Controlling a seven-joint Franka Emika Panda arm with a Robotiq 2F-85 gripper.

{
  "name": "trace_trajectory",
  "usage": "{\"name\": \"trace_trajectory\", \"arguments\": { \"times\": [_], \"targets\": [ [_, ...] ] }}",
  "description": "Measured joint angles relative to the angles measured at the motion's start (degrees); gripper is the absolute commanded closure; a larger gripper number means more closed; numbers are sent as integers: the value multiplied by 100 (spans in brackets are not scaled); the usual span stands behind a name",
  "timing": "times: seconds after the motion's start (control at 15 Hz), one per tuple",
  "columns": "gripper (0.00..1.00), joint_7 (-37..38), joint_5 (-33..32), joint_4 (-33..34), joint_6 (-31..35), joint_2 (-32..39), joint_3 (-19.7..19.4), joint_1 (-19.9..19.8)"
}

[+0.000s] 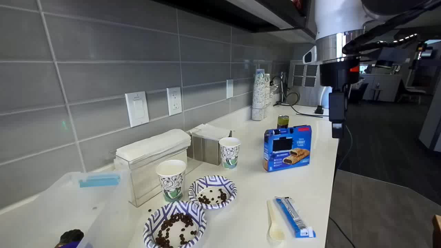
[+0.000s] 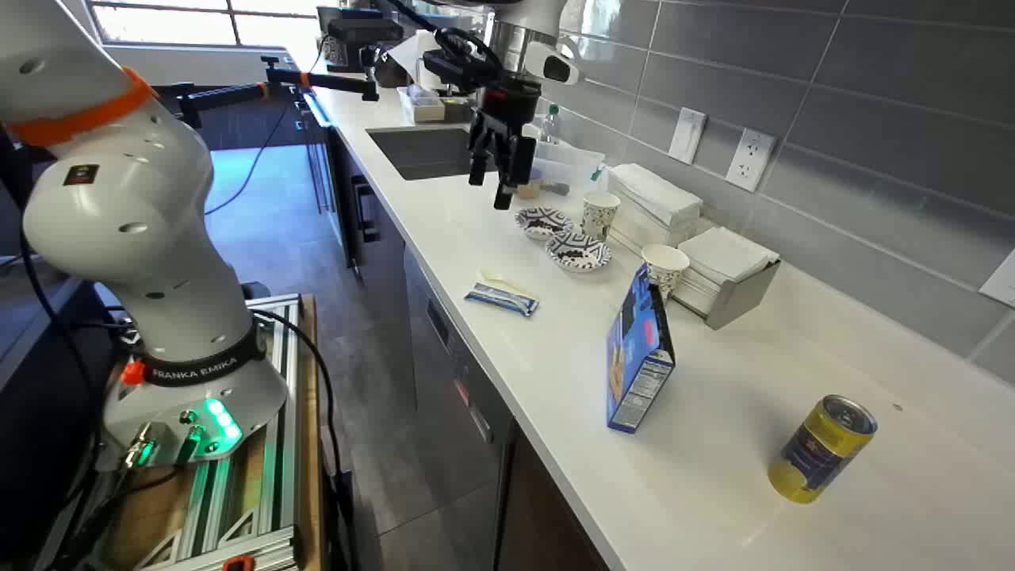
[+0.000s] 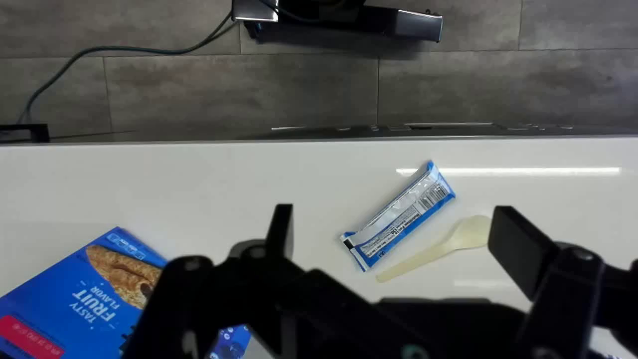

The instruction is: Use the spoon to scoop up the contents in the bowl and pour them in the other bowl

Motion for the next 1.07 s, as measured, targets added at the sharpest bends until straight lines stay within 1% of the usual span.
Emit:
{"name": "trace_trajectory", "arguments": {
  "times": [0.8, 0.87, 1.07],
  "targets": [
    [0, 40, 24, 0, 2, 1, -3, 0],
    [0, 148, 87, -1, 100, 14, -9, -2],
    [0, 721, 446, -39, 681, 169, -15, -12]
  ]
}}
